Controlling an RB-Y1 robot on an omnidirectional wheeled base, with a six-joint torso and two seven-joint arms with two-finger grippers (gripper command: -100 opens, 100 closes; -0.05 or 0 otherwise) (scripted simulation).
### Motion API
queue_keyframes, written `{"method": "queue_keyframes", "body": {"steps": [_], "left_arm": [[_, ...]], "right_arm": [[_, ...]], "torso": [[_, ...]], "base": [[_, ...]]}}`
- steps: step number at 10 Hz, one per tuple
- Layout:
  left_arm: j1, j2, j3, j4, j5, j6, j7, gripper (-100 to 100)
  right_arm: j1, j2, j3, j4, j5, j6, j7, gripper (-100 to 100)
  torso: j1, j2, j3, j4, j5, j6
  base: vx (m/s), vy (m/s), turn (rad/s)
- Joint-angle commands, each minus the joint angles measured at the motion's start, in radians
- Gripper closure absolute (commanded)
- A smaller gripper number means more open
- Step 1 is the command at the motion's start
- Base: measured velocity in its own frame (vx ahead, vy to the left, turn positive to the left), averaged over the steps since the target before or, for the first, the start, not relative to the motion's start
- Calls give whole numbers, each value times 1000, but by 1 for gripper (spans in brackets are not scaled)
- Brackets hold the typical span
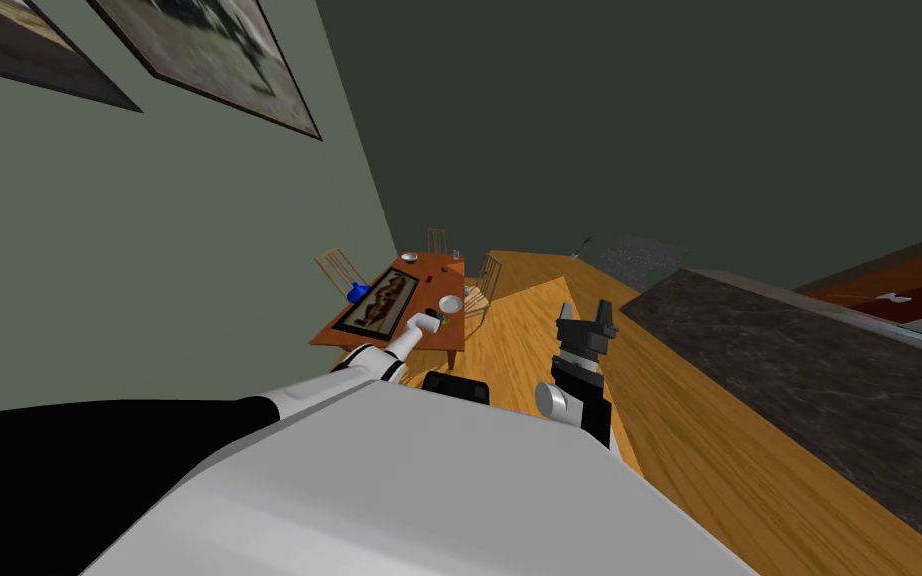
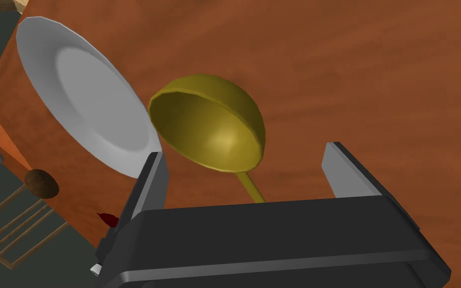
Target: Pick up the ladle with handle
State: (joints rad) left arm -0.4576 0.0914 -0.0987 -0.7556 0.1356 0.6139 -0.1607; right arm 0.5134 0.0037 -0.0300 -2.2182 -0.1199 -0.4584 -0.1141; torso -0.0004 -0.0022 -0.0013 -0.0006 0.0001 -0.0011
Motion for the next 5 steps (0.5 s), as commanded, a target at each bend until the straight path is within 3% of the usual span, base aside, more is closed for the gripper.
{"method": "queue_keyframes", "body": {"steps": [1,5], "left_arm": [[1,21,22,13,1,-12,18,-100],[1,73,81,75,1,-59,66,-100]], "right_arm": [[0,0,0,0,0,0,0,0],[0,0,0,0,0,0,0,0]], "torso": [[0,0,0,0,0,0],[1,3,2,1,0,0]], "base": [[-46,16,-339],[-53,21,-308]]}}
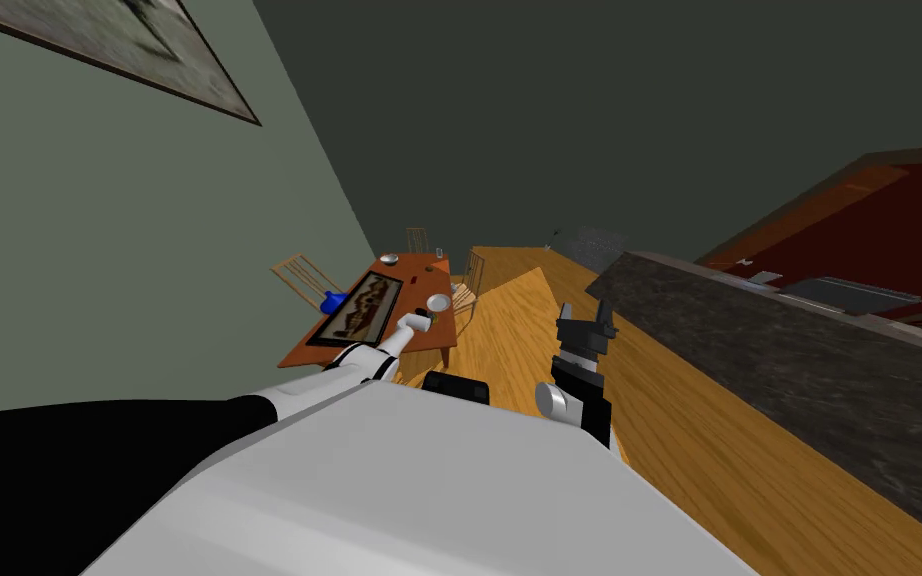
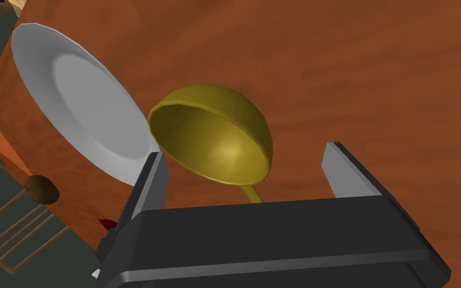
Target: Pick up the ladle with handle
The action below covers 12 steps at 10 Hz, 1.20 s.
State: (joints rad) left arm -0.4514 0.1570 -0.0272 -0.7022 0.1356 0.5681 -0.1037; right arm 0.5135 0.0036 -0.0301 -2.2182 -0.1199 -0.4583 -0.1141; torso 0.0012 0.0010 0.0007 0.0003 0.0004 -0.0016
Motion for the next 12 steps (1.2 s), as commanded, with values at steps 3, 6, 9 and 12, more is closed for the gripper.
{"method": "queue_keyframes", "body": {"steps": [3,6,9,12], "left_arm": [[-6,34,40,53,0,-37,33,-100],[-11,55,60,89,7,-57,43,-100],[-12,56,62,96,8,-63,45,100],[-14,55,62,94,9,-65,45,0]], "right_arm": [[0,0,0,0,0,0,0,0],[0,0,0,0,0,0,0,0],[0,0,0,0,0,0,0,0],[0,0,0,0,0,0,0,0]], "torso": [[0,0,0,0,0,0],[-1,-1,-1,0,0,0],[-1,-4,-2,0,0,0],[-2,-5,-3,-1,-1,-1]], "base": [[-46,15,-247],[-32,7,-192],[-4,0,7],[0,0,0]]}}
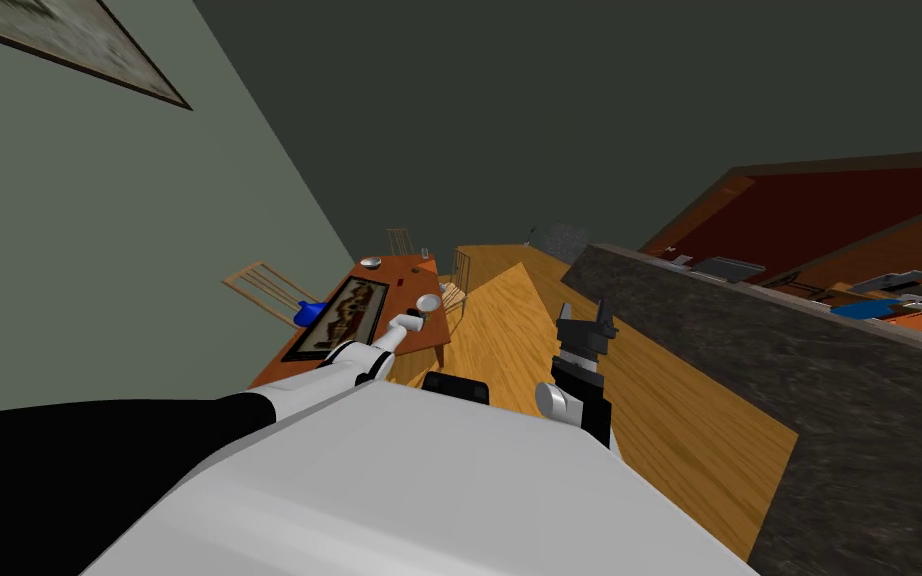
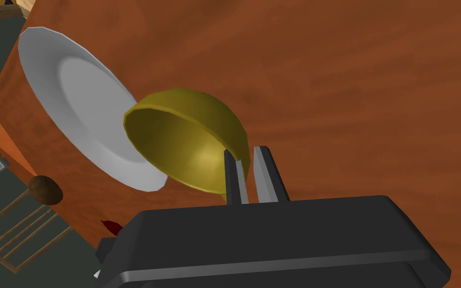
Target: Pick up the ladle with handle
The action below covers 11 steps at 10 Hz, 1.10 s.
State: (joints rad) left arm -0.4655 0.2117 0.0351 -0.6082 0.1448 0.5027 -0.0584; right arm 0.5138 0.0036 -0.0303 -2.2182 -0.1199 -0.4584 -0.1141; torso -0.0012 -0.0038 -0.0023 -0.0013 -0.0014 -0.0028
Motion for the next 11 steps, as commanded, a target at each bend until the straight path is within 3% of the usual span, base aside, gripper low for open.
{"method": "queue_keyframes", "body": {"steps": [1,6,11], "left_arm": [[8,-8,-8,-25,-9,17,0,100],[9,-47,-52,-72,-9,52,-36,100],[9,-113,-127,-150,-8,111,-96,100]], "right_arm": [[0,0,0,0,0,0,0,0],[0,0,0,0,0,0,0,0],[0,0,0,0,0,0,0,0]], "torso": [[0,0,0,0,0,0],[-2,-3,-2,-1,-2,-1],[-2,-4,-2,0,-1,-1]], "base": [[21,-5,248],[38,-10,200],[44,-15,307]]}}
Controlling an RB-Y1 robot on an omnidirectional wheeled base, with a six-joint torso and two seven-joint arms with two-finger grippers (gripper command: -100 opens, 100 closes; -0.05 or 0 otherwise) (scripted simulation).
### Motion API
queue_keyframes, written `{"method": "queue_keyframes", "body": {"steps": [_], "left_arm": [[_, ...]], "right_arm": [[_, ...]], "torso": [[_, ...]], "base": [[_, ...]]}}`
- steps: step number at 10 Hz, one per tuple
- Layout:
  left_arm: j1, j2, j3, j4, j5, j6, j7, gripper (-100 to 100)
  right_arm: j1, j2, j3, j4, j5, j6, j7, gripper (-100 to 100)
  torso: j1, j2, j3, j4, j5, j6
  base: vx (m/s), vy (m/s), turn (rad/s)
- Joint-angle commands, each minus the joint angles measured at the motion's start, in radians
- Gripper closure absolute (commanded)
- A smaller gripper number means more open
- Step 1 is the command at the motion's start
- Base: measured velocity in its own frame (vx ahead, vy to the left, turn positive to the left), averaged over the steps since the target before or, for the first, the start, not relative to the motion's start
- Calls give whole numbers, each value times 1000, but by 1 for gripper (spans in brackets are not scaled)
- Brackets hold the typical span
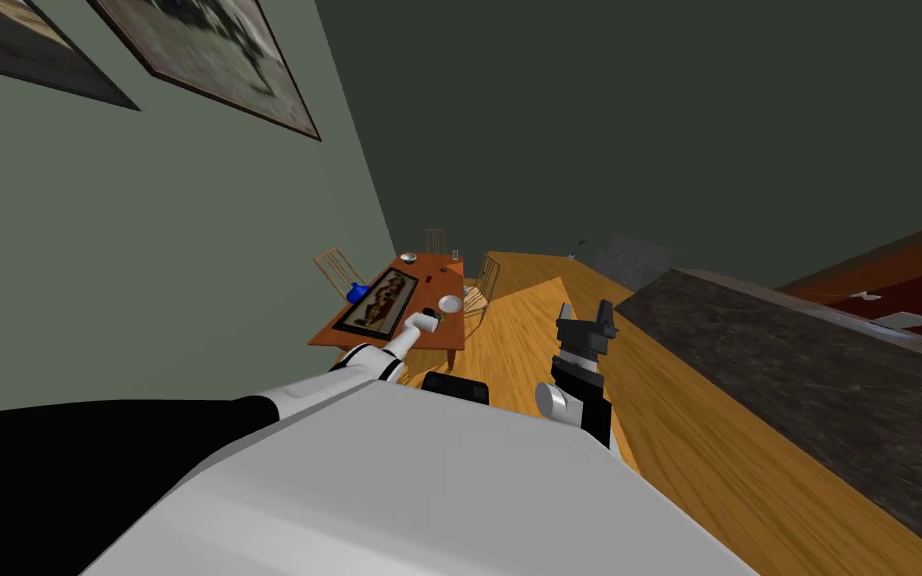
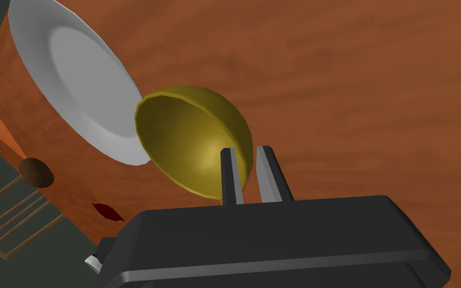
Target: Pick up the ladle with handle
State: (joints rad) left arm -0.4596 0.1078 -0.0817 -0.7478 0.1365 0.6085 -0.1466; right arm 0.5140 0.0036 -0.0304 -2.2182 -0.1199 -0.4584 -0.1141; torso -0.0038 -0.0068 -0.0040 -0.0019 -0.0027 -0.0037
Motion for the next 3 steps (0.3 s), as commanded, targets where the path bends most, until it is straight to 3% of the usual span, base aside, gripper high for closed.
{"method": "queue_keyframes", "body": {"steps": [1,2,3], "left_arm": [[4,-22,-25,-26,1,17,-20,100],[0,-18,-15,-14,-8,11,-5,100],[0,-20,-17,-15,-9,13,-6,0]], "right_arm": [[0,0,0,0,0,0,0,0],[0,0,0,0,0,0,0,0],[0,0,0,0,0,0,0,0]], "torso": [[0,0,0,0,0,0],[0,0,0,0,0,1],[1,1,1,0,0,1]], "base": [[43,-27,272],[20,-17,39],[0,0,0]]}}
